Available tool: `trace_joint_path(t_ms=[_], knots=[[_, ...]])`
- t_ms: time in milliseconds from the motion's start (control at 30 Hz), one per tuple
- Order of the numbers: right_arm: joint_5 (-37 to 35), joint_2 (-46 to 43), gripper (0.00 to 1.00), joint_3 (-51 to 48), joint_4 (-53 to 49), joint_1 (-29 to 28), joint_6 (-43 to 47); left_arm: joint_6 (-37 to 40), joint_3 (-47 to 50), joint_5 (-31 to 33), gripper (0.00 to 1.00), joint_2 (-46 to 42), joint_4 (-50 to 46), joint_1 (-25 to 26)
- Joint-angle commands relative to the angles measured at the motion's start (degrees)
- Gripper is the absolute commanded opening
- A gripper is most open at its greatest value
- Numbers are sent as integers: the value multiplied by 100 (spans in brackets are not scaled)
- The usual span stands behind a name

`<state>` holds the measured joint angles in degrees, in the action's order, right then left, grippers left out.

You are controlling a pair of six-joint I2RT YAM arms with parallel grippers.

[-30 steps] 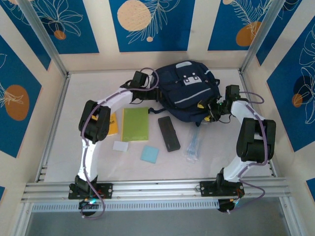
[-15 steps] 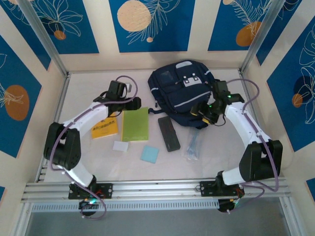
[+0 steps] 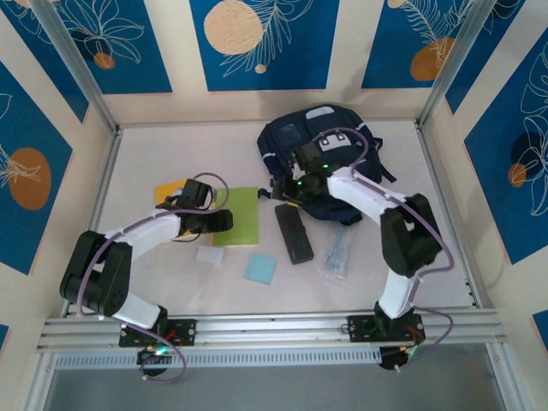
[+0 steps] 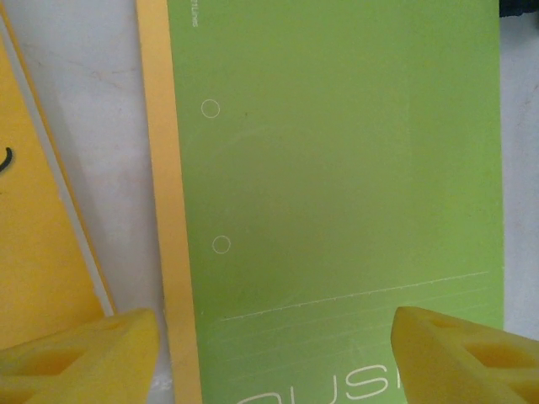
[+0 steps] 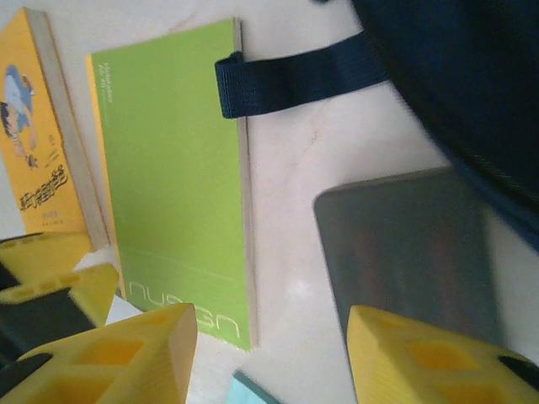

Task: Pack the student bag
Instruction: Pick up the book from the center of the table.

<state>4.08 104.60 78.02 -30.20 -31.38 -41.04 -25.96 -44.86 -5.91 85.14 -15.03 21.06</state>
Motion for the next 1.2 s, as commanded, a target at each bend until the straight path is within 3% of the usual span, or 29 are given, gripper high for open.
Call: trace_joint_path(t_ms=[0,267,567,967,1167], knots=[[164,509,47,433,429,-301,-344,-112,180,-39,72,-126,270,-47],[-294,1654,35,1393,66,-694,-717,38,245,132,70,182,250,-49],[-1271,1872,35,1575,-487,-861,-827,-68,376,84,68,401,386,-49],[-249,2280,34,1787,62,-1020,-826,-102,414,-41,65,511,420,-49],[105,1839,33,1586,374,-1028,-836,-112,436,-77,64,533,461,-45]])
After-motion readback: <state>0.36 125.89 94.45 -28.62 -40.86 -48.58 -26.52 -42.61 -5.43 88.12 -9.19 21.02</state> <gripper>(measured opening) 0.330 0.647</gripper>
